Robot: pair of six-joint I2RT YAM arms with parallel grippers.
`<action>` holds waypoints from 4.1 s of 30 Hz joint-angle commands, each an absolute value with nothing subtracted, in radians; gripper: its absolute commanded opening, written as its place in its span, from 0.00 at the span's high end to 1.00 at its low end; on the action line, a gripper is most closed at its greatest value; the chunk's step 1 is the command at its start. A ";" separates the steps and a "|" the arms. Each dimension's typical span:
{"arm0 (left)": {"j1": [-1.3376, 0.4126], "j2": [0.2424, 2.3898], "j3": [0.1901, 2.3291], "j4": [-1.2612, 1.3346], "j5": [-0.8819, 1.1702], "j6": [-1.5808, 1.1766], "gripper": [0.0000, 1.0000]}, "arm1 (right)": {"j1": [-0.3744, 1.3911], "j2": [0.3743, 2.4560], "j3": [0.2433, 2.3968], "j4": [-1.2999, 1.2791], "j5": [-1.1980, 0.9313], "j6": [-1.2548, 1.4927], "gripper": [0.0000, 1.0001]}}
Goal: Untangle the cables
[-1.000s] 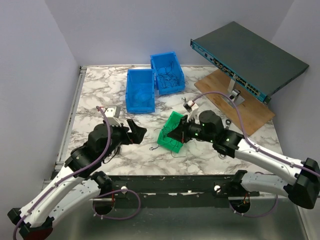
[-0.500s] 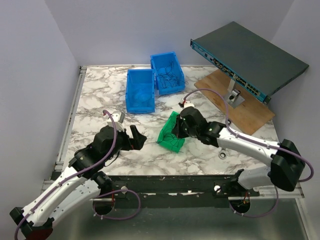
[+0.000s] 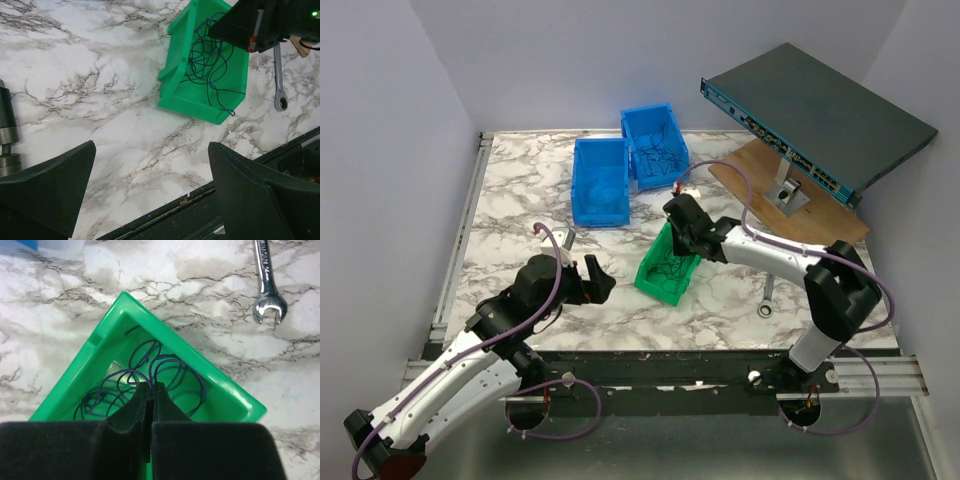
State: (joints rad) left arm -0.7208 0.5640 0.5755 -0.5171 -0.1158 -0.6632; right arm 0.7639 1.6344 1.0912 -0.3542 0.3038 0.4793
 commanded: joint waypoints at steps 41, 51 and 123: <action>-0.706 0.505 0.440 -0.362 -0.131 -0.692 0.01 | 0.577 1.762 1.259 -0.366 0.483 0.424 0.25; -0.707 0.439 0.450 -0.303 -0.157 -0.650 0.02 | 0.576 1.445 1.087 -0.336 0.334 0.387 0.08; -0.025 1.090 0.302 0.755 -0.132 -0.128 0.01 | 0.170 1.645 0.201 1.435 0.375 0.083 0.00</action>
State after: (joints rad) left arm -0.0326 1.1759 0.3542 0.7017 -0.1295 -0.0921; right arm 0.1738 1.6398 0.1898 1.3983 0.3836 0.0887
